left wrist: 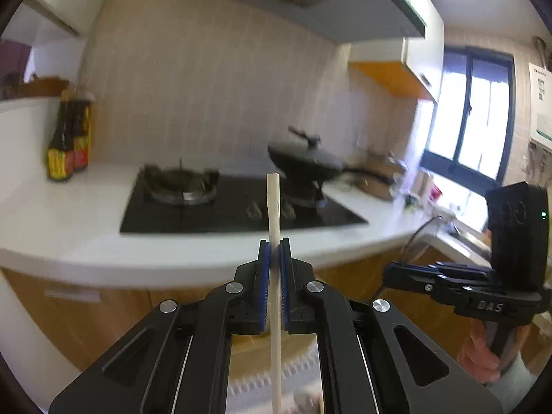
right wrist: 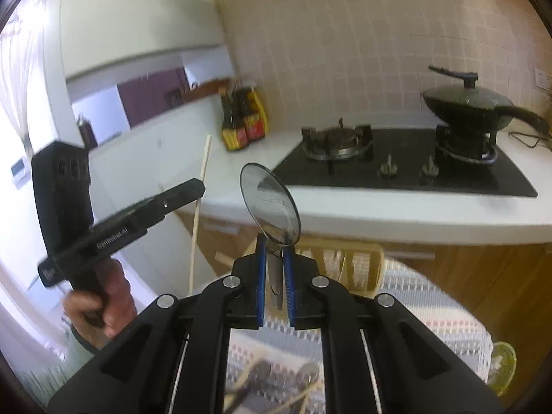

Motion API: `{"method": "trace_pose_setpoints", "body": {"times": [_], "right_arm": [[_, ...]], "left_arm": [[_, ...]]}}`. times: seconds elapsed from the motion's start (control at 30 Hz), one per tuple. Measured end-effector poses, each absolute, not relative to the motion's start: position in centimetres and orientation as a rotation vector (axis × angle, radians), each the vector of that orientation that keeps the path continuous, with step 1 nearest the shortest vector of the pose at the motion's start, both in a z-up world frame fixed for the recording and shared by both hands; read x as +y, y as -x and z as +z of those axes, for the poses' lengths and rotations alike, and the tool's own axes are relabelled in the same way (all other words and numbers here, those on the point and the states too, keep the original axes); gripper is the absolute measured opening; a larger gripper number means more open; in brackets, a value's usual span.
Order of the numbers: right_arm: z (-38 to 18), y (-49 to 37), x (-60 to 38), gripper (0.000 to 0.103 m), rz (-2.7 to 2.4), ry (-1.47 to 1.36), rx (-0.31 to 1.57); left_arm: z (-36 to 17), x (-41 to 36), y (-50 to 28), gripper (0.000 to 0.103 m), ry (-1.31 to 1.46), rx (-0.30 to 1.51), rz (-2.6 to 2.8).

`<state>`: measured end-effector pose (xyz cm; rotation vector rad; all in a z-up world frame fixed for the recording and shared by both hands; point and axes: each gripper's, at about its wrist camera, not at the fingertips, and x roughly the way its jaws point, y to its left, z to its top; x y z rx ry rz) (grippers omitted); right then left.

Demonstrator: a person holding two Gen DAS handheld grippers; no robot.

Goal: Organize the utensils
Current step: 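Carry the chopstick with the left tool while the right tool carries the spoon above the basket, then open the left tool into the basket while the right tool releases its spoon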

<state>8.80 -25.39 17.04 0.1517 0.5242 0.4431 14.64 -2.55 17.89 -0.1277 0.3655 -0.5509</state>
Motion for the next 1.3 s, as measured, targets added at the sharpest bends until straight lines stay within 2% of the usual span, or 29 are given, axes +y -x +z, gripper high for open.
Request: {"method": "trace_pose_setpoints", "body": {"times": [0.2,0.47,0.73,0.97,1.07,1.13,1.2,1.3], "right_arm": [[17.1,-11.8,-27.0,0.008,0.365,-0.145,0.505],[13.1,-14.8,-27.3,0.008,0.258,-0.07,0.536],[9.1,-17.2,-26.8,0.008,0.231,-0.036,0.611],[7.7,-17.4,-26.4,0.008,0.24,-0.032,0.663],[7.9,-16.8,-26.7,0.01,0.253,-0.05,0.671],[8.0,-16.4,-27.0,0.017,0.26,-0.069,0.68],[8.3,-15.8,-27.4,0.017,0.269,-0.087,0.683],[8.9,-14.4,-27.9,0.019,0.272,-0.111,0.685]], "left_arm": [[18.0,-2.7,-16.2,0.003,0.186,0.238,-0.488],[14.5,-4.0,-17.9,0.004,0.168,0.112,-0.373],[11.0,-4.6,-19.5,0.004,0.125,0.157,-0.371],[10.1,-4.1,-19.0,0.005,0.135,0.181,-0.396],[10.3,-3.4,-18.6,0.013,0.152,0.214,-0.424],[10.5,-3.0,-18.1,0.026,0.159,0.227,-0.441],[10.9,-2.4,-17.3,0.035,0.172,0.23,-0.454],[11.6,-1.5,-15.7,0.041,0.176,0.23,-0.468]]}}
